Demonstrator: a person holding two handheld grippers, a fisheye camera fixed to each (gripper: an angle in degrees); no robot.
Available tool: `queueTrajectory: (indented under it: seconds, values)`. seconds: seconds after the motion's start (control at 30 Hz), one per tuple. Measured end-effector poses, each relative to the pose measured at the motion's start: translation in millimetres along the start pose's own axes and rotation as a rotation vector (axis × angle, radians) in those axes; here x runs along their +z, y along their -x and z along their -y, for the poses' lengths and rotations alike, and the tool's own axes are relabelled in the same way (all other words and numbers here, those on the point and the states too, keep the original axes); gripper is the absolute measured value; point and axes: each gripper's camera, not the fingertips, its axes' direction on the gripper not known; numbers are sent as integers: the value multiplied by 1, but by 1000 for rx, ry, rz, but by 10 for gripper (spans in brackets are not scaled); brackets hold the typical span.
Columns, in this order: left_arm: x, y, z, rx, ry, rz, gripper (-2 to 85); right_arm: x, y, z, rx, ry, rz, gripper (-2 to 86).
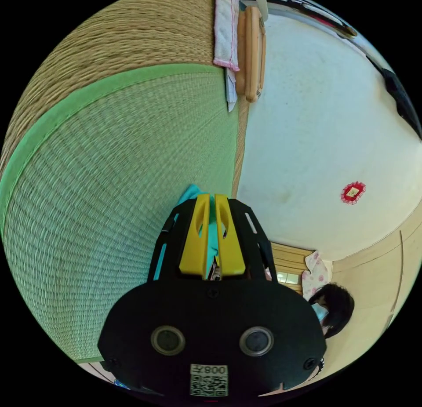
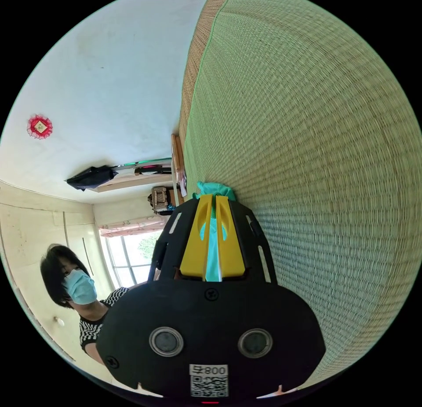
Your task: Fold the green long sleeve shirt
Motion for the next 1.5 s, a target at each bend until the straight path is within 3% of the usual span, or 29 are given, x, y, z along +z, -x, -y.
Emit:
queueTrajectory:
  seconds: [0.33, 0.47, 0.6, 0.8, 1.07, 1.5]
  values:
    - [44, -66, -29, 205, 167, 121, 16, -18, 49, -17, -44, -89, 15, 2]
    - [69, -102, -50, 331, 259, 304, 53, 6, 124, -45, -200, -48, -229, 4]
    - [79, -130, -63, 416, 242, 461, 75, 34, 175, -70, -292, -37, -468, 17]
    - [95, -167, -65, 485, 228, 607, 88, 51, 220, -66, -372, -64, -637, 56]
    - [100, -185, -53, 422, 195, 616, 37, 57, 240, -27, -351, -32, -683, 36]
    - [88, -237, -33, 442, 167, 507, 6, -19, 257, 40, -313, -26, -488, 2]
